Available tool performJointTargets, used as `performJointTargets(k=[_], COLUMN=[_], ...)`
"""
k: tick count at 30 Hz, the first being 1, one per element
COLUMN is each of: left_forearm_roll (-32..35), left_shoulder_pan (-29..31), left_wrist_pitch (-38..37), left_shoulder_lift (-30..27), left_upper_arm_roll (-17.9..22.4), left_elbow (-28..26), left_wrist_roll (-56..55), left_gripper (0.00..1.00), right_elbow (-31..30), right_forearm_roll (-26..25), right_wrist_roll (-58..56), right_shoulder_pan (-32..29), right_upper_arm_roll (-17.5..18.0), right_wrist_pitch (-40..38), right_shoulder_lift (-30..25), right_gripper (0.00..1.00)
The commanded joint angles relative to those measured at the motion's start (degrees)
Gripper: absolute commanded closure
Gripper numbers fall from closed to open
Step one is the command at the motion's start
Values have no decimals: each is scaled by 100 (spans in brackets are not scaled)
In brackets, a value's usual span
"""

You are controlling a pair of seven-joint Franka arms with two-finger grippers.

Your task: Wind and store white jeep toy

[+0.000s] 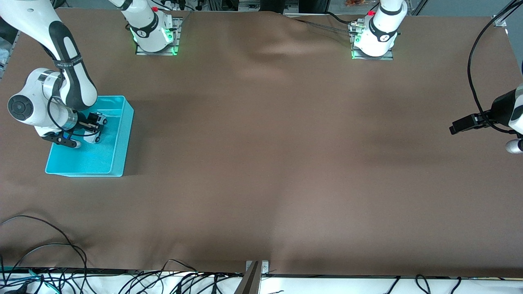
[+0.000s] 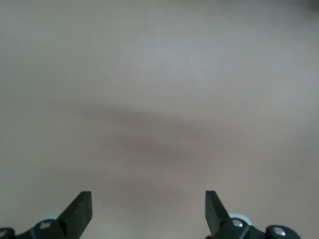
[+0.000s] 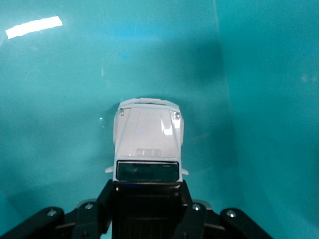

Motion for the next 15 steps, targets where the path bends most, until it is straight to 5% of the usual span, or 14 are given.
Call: performJointTargets(k=[1, 9, 15], left_forearm_roll=[-89, -89, -89], left_shoulder_pan=[-10, -10, -10], left_wrist_pitch=[-61, -61, -61], left_shoulder_lift=[-15, -15, -15], left_upper_arm_roll=[15, 15, 15], left_elbow=[5, 5, 5], left_wrist_roll=[146, 146, 146], left_gripper=[0, 0, 0], right_elbow=[80, 54, 45], right_forearm_roll=[137, 128, 119], right_wrist_roll=[-178, -160, -178], right_shoulder_pan=[-60, -60, -69], right_upper_arm_roll=[42, 60, 51], right_wrist_pitch=[-60, -166, -587], right_shoulder_lift=[-2, -107, -353], right_gripper=[36, 0, 0])
